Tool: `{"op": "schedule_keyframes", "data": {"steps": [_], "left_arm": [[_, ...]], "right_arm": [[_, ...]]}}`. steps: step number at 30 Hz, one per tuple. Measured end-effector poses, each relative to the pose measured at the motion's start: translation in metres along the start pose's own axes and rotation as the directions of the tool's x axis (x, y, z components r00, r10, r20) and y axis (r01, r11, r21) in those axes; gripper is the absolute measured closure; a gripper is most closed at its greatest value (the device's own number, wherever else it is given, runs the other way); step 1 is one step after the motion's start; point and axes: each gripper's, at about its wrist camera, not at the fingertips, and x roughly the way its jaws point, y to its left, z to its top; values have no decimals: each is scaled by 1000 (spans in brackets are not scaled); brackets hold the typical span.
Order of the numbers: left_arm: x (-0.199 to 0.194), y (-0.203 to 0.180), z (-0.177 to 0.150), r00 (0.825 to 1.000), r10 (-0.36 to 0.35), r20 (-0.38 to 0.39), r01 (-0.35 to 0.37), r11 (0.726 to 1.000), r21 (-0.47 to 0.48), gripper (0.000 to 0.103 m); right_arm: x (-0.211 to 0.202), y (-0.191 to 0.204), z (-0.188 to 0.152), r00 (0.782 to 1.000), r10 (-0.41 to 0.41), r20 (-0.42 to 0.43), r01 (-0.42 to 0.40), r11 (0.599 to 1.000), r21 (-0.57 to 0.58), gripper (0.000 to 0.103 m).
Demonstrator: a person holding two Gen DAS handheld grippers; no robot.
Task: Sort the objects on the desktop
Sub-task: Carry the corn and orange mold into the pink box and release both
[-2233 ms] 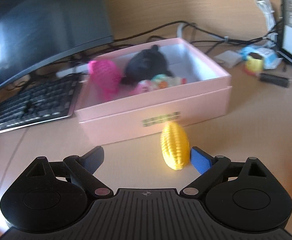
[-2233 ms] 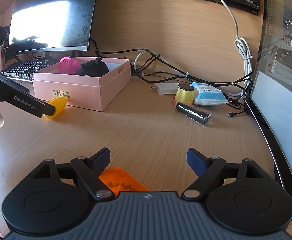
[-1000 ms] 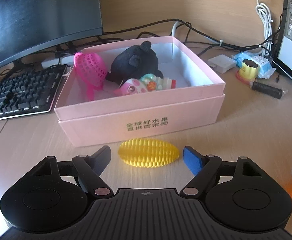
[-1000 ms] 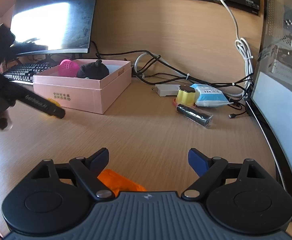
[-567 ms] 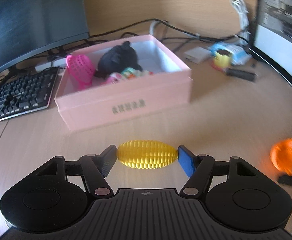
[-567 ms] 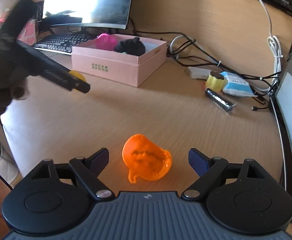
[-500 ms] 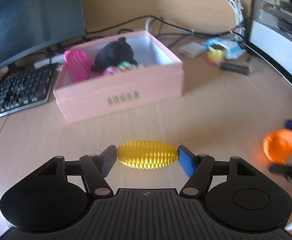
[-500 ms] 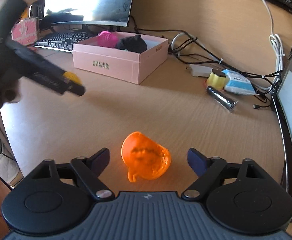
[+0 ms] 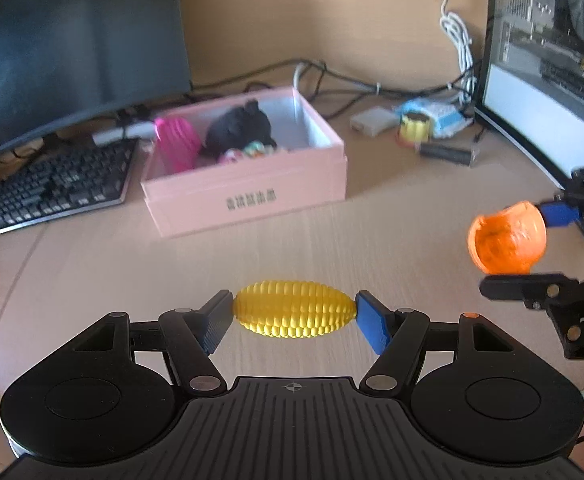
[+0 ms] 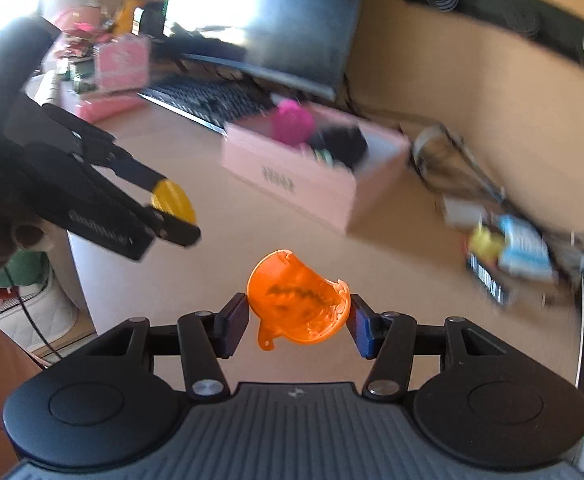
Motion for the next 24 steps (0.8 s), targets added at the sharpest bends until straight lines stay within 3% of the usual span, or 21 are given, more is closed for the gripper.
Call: {"op": "schedule_keyframes", "data": {"steps": [4, 8, 12, 15, 21, 24], "left_arm": [[-17, 2, 8, 998, 11, 64, -12, 1000, 8, 31], [-29, 9, 27, 989, 38, 146, -40, 999, 13, 31], [-25, 18, 56, 978, 68, 198, -76, 996, 37, 31], [-14, 26, 77, 968, 71, 240, -88, 994, 63, 31], [32, 42, 112, 959, 65, 274, -91, 992, 82, 31], [67, 55, 121, 969, 56, 242, -76, 995, 72, 26]], "right_arm": [[-15, 0, 26, 995, -20, 102, 25, 999, -43, 50], [-37, -10, 56, 968, -65, 243, 71, 997, -17, 50], [-32, -27, 90, 943, -84, 321, 70, 996, 55, 50], [-11, -40, 115, 939, -86, 333, 55, 993, 102, 50], [54, -62, 151, 960, -60, 272, -8, 970, 242, 50], [86, -71, 163, 971, -20, 238, -57, 948, 314, 48]]}}
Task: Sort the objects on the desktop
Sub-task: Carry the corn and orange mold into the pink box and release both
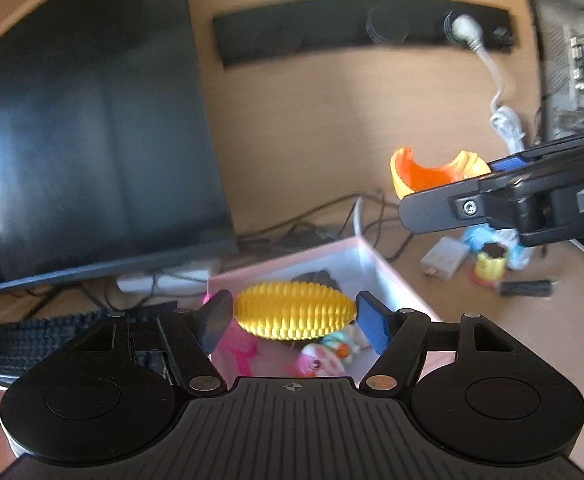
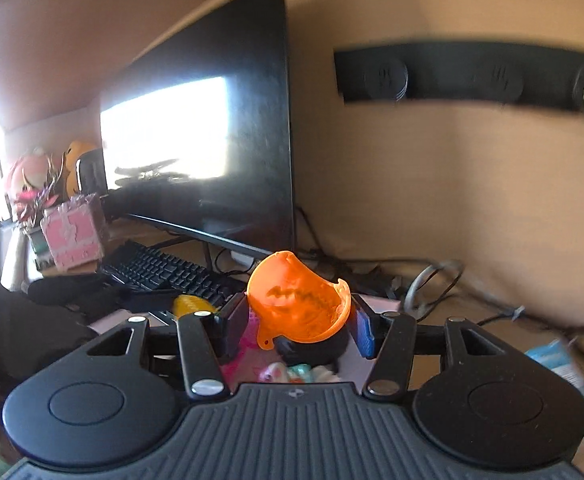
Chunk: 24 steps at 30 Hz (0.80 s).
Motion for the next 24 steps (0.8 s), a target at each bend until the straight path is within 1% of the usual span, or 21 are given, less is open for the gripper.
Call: {"op": "schedule_keyframes", "data": {"steps": [1, 2, 3, 4, 5, 7, 10, 11, 13, 15, 19, 20, 22, 24], "left_arm": [[9, 4, -1, 1000, -4, -23, 4, 1000, -10, 21], [13, 9, -5, 999, -6, -34, 6, 1000, -22, 17], [14, 14, -9, 999, -4, -34, 3, 1000, -31, 9], [12, 18, -14, 999, 3, -33, -4, 999, -37, 7], [11, 23, -19, 999, 9, -40, -11, 999, -42, 7], [11, 35, -28, 997, 17, -77, -22, 997, -67, 7], [11, 55, -40, 990, 41, -135, -59, 990, -130, 7], [10, 62, -43, 988, 49, -147, -71, 986, -150, 7], [5, 73, -50, 985, 56, -161, -86, 979, -185, 6], [1, 81, -53, 984, 63, -167, -97, 974, -204, 6], [-3, 90, -58, 983, 66, -174, -106, 967, -233, 5], [-4, 92, -60, 982, 66, -177, -108, 965, -239, 5], [-6, 95, -62, 981, 67, -185, -113, 962, -249, 5], [-10, 98, -64, 980, 71, -188, -119, 958, -260, 5]], "right_arm": [[12, -2, 1, 1000, 4, -18, -3, 1000, 18, 39], [21, -3, 0, 999, -6, -32, 6, 1000, 21, 35], [27, -3, -1, 999, -17, -34, 18, 1000, 15, 33], [33, -2, -3, 999, -26, -36, 26, 1000, 0, 33], [40, -3, -3, 999, -33, -42, 33, 999, -14, 33], [58, -5, 0, 997, -37, -65, 36, 999, -10, 33], [90, -8, 8, 995, 10, -98, -6, 999, 44, 34], [103, -7, 11, 993, 32, -111, -26, 998, 60, 36], [134, -4, 18, 987, 69, -147, -57, 995, 83, 51], [166, 1, 23, 979, 99, -180, -80, 991, 106, 52], [214, 15, 28, 960, 144, -238, -116, 985, 127, 53], [221, 18, 27, 957, 144, -252, -117, 986, 118, 54], [228, 22, 22, 953, 115, -281, -96, 992, 81, 62], [226, 20, 17, 951, 85, -296, -73, 996, 52, 63]]}}
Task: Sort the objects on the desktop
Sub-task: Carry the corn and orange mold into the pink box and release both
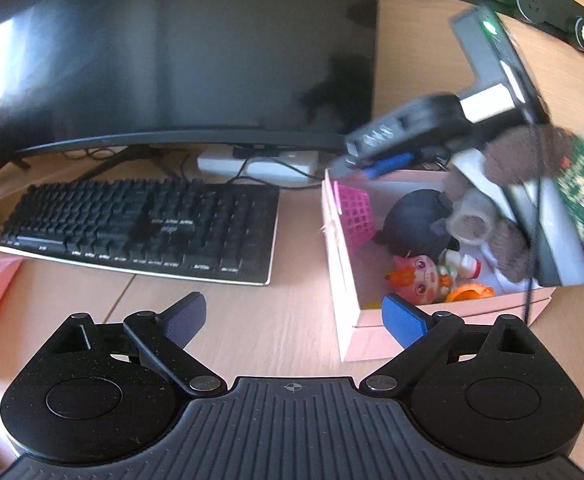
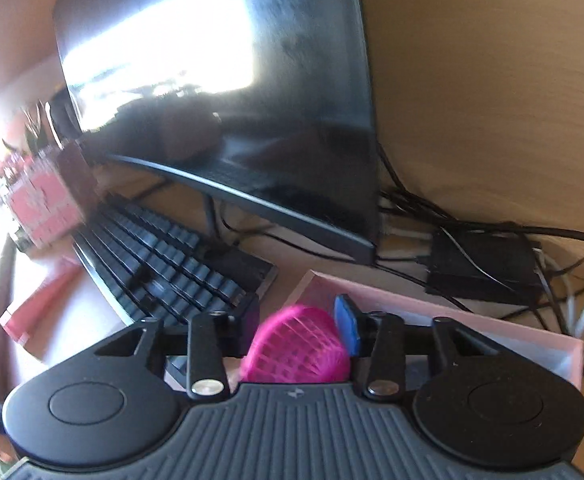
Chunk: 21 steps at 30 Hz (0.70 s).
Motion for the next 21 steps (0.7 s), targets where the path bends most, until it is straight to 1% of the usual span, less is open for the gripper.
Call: {"op": "schedule_keyframes", "data": {"steps": [3, 7, 8, 10, 11, 14, 16, 18, 20, 21], "left_arm": [[1, 3, -3, 1000, -1, -12, 1, 1000, -22, 4], [7, -4, -5, 999, -19, -39, 18, 1000, -19, 4], [8, -7, -5, 999, -25, -42, 24, 1000, -13, 4], [9, -13, -3, 998, -38, -42, 38, 999, 1, 3], [9, -16, -3, 998, -42, -43, 42, 999, 5, 3], [10, -25, -2, 997, -53, -56, 53, 998, 13, 2], [10, -30, -2, 996, -60, -66, 62, 998, 16, 1], [7, -33, -4, 995, -70, -65, 71, 997, 21, 1], [6, -32, -7, 995, -71, -67, 72, 997, 13, 1], [7, -30, -8, 995, -70, -71, 70, 998, 6, 1]], "right_arm": [[-13, -12, -13, 998, -62, 1, 62, 998, -10, 63], [-30, -21, -34, 985, -172, 26, 174, 981, -86, 64], [-32, -23, -33, 987, -160, 33, 162, 984, -79, 64], [-39, -24, -28, 995, -84, 56, 86, 996, -32, 67], [-39, -22, -24, 996, -68, 65, 70, 997, -21, 68], [-21, -5, -7, 998, -14, 54, 15, 1000, -18, 70], [-1, 8, -2, 999, -18, 35, 20, 998, -61, 73], [10, 14, -3, 999, -32, 14, 33, 994, -107, 74], [7, 11, -9, 999, -51, 9, 52, 990, -135, 74], [2, 7, -13, 999, -46, 13, 48, 989, -136, 74]]}}
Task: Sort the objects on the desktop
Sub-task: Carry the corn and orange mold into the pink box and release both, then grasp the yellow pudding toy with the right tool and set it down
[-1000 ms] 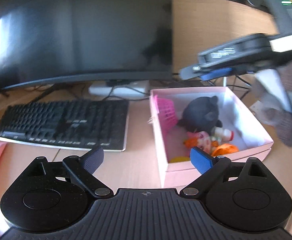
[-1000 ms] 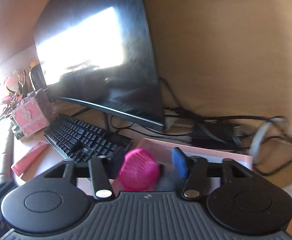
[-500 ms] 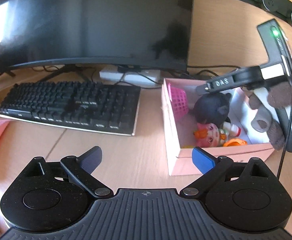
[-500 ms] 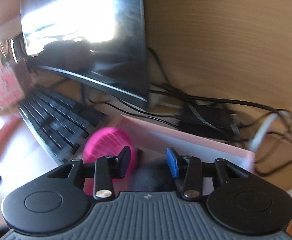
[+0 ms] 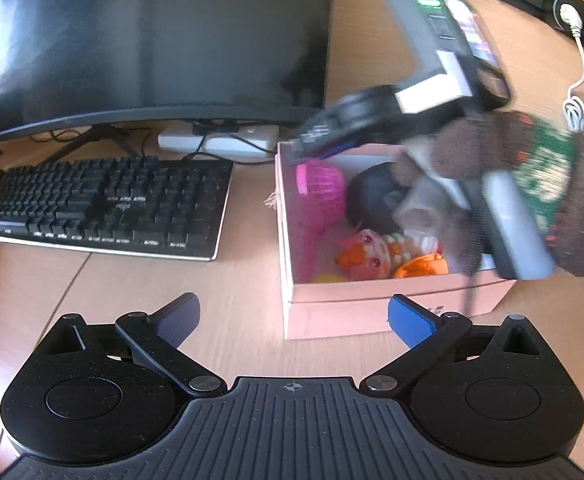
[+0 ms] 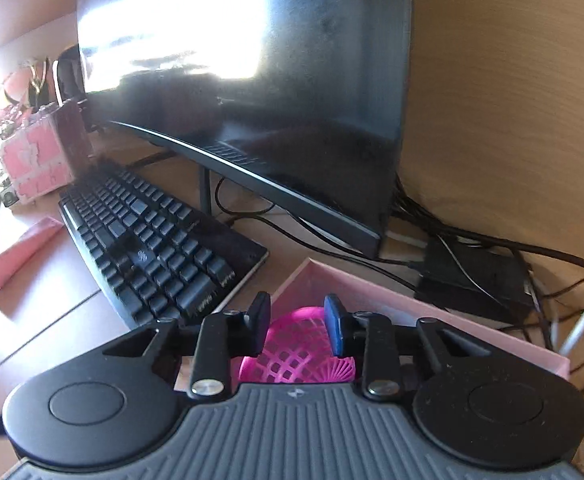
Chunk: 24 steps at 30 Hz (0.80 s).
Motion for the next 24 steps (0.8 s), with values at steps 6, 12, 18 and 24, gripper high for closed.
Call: {"op": "schedule_keyframes", "data": {"steps": [6, 12, 18, 24], "left_arm": [[2, 6, -6, 1000, 9, -27, -10, 999, -33, 0], [-1, -5, -8, 1000, 0, -31, 0, 1000, 10, 0], [-7, -21, -14, 1000, 24, -8, -24, 1000, 13, 0], [-15, -43, -30, 999, 51, -1, -51, 999, -3, 0]], "right_arm": [[-26, -9, -25, 994, -112, -7, 111, 991, -78, 74], [-40, 5, -48, 986, -166, 25, 168, 976, -138, 75], [-133, 7, -80, 969, -140, 202, 148, 989, -26, 66], [-179, -56, -154, 887, -449, 111, 448, 893, 37, 49]]}}
